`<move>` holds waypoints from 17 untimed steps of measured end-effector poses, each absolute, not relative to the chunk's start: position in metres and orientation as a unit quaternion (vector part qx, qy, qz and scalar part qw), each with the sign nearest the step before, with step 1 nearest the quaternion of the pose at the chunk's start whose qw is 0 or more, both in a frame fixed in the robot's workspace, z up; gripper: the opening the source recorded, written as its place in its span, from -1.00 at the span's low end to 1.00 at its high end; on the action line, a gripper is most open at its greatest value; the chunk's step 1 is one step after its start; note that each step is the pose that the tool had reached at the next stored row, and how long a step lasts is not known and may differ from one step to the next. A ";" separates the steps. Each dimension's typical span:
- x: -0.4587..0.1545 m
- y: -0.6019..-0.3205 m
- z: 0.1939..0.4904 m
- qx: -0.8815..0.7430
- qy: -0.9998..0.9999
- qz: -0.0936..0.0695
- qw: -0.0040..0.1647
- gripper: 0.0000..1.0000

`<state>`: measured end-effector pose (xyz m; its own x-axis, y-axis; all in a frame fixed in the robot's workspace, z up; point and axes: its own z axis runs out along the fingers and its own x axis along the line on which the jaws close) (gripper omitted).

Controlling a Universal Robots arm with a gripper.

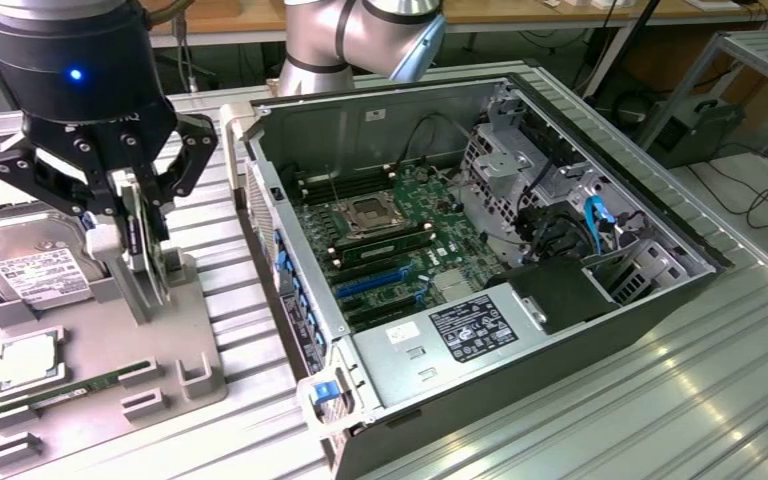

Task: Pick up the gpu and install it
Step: 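Pick up the gpu and move the gpu toward the slot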

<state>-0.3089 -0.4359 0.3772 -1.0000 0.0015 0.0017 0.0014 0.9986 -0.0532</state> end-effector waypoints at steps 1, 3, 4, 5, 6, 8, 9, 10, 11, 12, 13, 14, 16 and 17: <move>-0.309 -0.436 0.378 -0.001 -1.000 0.027 0.001 -0.44; -0.309 -0.436 0.380 -0.001 -1.000 0.027 0.001 -0.44; -0.309 -0.436 0.382 -0.001 -1.000 0.027 0.001 -0.44; -0.309 -0.436 0.383 -0.001 -1.000 0.027 0.001 -0.44; -0.309 -0.436 0.383 -0.001 -1.000 0.027 0.001 -0.44; -0.309 -0.436 0.386 -0.001 -1.000 0.027 0.001 -0.44; -0.309 -0.436 0.388 -0.001 -1.000 0.027 0.001 -0.44; -0.309 -0.436 0.390 -0.001 -1.000 0.027 0.001 -0.44; -0.309 -0.436 0.391 -0.001 -1.000 0.027 0.001 -0.44; -0.309 -0.436 0.392 -0.001 -1.000 0.027 0.001 -0.44; -0.309 -0.436 0.394 -0.001 -1.000 0.027 0.001 -0.44; -0.309 -0.436 0.395 -0.001 -1.000 0.027 0.001 -0.44; -0.309 -0.436 0.397 -0.001 -1.000 0.027 0.001 -0.44; -0.309 -0.436 0.398 -0.001 -1.000 0.027 0.001 -0.44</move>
<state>-0.3089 -0.4359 0.3978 -1.0000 0.0015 0.0017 0.0014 0.9986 -0.0536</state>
